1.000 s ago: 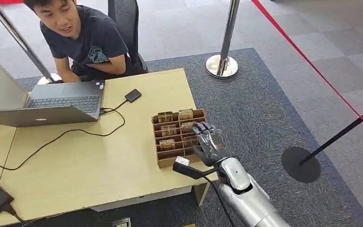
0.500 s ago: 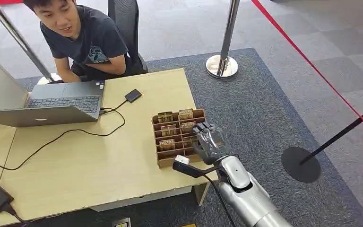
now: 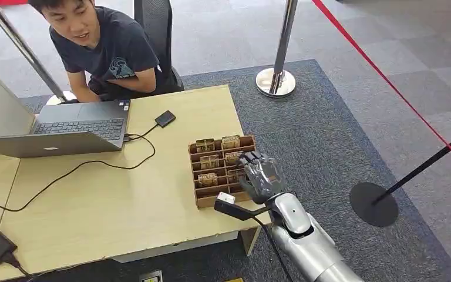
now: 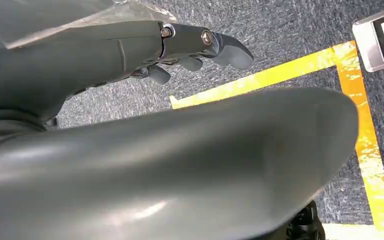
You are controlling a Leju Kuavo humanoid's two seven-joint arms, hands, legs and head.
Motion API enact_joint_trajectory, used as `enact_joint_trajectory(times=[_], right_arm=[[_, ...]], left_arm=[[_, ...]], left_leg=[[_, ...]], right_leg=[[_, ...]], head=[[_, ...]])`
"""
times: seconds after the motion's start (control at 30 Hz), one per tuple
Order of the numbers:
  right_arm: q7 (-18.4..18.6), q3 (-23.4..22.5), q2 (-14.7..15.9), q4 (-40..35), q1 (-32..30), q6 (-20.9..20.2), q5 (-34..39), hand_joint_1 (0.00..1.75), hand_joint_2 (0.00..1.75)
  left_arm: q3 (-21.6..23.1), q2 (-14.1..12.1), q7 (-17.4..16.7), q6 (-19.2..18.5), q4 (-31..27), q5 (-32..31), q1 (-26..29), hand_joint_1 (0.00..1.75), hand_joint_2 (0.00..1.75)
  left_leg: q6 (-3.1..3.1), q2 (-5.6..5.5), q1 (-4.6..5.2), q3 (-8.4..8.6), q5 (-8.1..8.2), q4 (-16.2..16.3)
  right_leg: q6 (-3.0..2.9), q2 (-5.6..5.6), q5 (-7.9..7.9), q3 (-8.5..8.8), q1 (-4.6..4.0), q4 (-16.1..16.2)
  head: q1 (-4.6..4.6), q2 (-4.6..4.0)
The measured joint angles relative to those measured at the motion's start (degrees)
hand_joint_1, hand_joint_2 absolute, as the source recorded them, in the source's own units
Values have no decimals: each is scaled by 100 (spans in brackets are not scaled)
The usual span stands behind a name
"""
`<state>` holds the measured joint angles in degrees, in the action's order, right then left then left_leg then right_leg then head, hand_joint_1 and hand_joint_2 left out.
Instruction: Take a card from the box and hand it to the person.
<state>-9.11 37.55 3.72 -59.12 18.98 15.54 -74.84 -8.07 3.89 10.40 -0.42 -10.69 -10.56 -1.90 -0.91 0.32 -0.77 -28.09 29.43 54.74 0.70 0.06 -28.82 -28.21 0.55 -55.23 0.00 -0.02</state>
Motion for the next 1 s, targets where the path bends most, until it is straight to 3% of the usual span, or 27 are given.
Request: enact_joint_trajectory(times=[1.0], right_arm=[[0,0,0,0,4,0,0,79,175]], left_arm=[[-2,0,0,0,2,0,0,0,0]], left_leg=[[0,0,0,0,0,0]], right_leg=[[0,0,0,0,0,0]], head=[[2,0]])
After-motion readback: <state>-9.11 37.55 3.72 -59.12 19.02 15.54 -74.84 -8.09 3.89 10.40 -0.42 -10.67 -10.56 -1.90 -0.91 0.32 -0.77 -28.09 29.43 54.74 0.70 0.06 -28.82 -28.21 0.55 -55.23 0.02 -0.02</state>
